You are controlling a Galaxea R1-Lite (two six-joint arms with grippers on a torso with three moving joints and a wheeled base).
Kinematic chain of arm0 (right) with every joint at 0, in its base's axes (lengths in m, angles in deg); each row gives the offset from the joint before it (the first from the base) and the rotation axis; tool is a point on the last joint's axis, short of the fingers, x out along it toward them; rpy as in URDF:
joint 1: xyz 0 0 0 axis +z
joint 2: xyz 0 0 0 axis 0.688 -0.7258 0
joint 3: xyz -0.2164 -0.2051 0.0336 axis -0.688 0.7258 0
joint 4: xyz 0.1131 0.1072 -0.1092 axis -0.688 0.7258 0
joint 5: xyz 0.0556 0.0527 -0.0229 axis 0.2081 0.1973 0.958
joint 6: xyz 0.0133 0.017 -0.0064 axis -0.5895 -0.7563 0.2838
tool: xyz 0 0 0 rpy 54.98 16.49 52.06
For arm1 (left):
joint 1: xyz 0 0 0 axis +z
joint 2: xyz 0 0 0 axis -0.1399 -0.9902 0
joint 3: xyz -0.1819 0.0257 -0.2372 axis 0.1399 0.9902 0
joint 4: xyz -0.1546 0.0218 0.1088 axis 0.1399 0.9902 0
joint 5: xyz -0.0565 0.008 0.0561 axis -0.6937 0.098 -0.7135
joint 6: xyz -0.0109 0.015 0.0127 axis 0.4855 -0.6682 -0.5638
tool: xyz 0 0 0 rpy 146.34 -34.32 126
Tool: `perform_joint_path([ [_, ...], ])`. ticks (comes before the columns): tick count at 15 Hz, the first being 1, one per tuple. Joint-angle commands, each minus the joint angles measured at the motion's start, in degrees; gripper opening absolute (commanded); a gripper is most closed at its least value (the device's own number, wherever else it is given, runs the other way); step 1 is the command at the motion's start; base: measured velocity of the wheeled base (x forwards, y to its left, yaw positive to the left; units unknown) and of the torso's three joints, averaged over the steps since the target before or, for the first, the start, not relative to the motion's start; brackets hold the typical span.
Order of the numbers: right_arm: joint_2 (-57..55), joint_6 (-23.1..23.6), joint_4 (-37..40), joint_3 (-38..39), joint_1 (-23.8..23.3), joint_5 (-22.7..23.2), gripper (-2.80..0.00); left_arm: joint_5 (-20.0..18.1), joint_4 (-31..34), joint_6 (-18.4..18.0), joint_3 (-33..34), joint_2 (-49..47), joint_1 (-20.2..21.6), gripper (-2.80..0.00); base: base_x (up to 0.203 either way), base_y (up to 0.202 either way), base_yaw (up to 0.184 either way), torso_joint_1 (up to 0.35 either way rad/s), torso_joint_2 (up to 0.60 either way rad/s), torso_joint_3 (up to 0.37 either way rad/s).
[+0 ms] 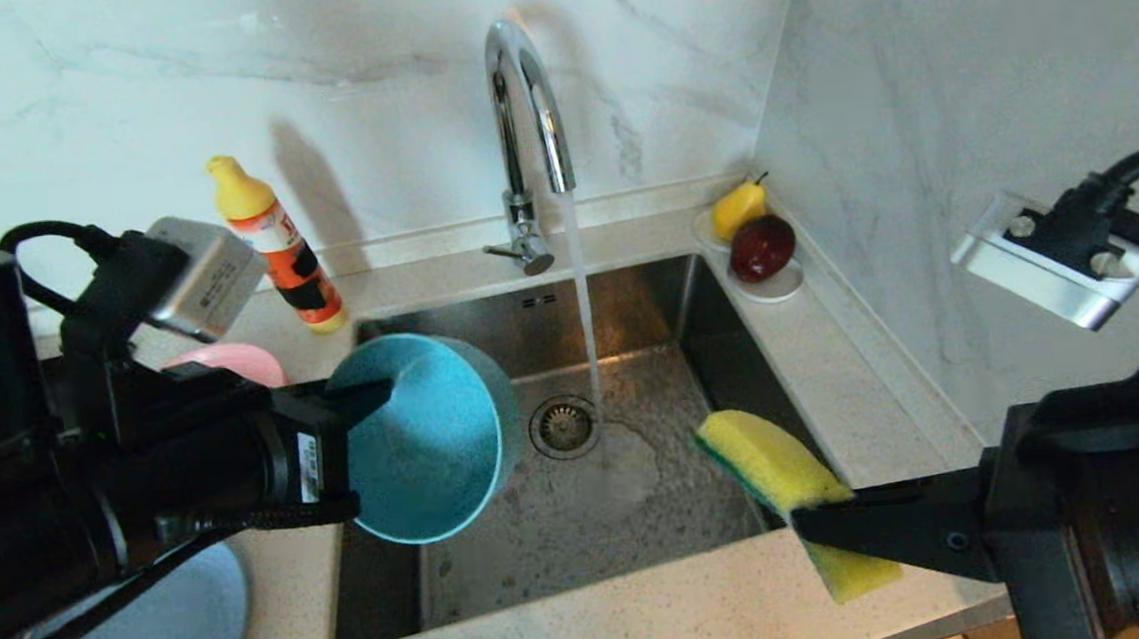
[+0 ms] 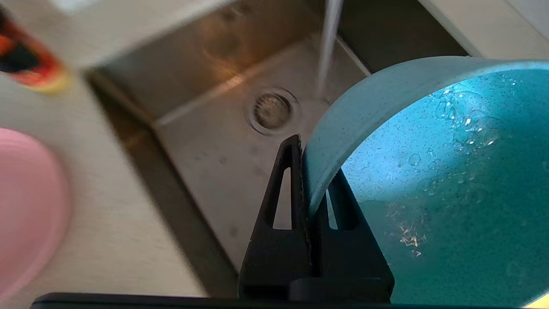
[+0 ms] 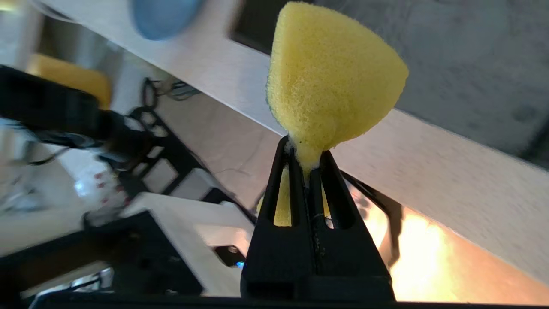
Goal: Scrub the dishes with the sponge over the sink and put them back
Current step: Wipe the bowl
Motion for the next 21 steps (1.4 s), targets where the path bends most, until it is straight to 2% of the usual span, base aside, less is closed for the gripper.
perform_joint_path([
  [1,-2.96,-0.11,0.27,-2.73,0.45,1.26,-2.8,1.25,-3.09,0.99,1.01,-3.29,-2.49,-2.8,0.0,0.0,0.0,0.0,0.0,0.0],
  [3,-4.56,-0.16,1.18,-4.9,1.36,1.81,-2.8,4.02,-7.86,1.07,0.89,-6.53,-4.21,-2.8,0.0,0.0,0.0,0.0,0.0,0.0],
  [5,-7.17,-0.7,2.41,-7.2,2.02,4.28,-2.8,7.08,-12.12,0.93,0.67,-9.46,-6.46,-2.8,0.0,0.0,0.0,0.0,0.0,0.0],
  [7,-9.31,-2.55,2.64,-9.54,3.71,5.89,-2.8,9.1,-12.92,0.81,0.64,-10.32,-8.51,-2.8,0.0,0.0,0.0,0.0,0.0,0.0],
  [11,-14.06,-3.89,3.24,-12.95,4.5,6.0,-2.8,12.65,-15.36,0.8,0.46,-13.14,-9.21,-2.8,0.0,0.0,0.0,0.0,0.0,0.0],
  [14,-17.09,-6.16,3.26,-15.52,4.14,6.0,-2.8,15.42,-20.74,0.68,0.36,-15.44,-9.68,-2.8,0.0,0.0,0.0,0.0,0.0,0.0],
  [21,-21.04,-6.44,3.26,-18.51,-0.27,6.82,-2.8,15.82,-21.72,0.97,1.08,-15.45,-10.55,-2.8,0.0,0.0,0.0,0.0,0.0,0.0],
])
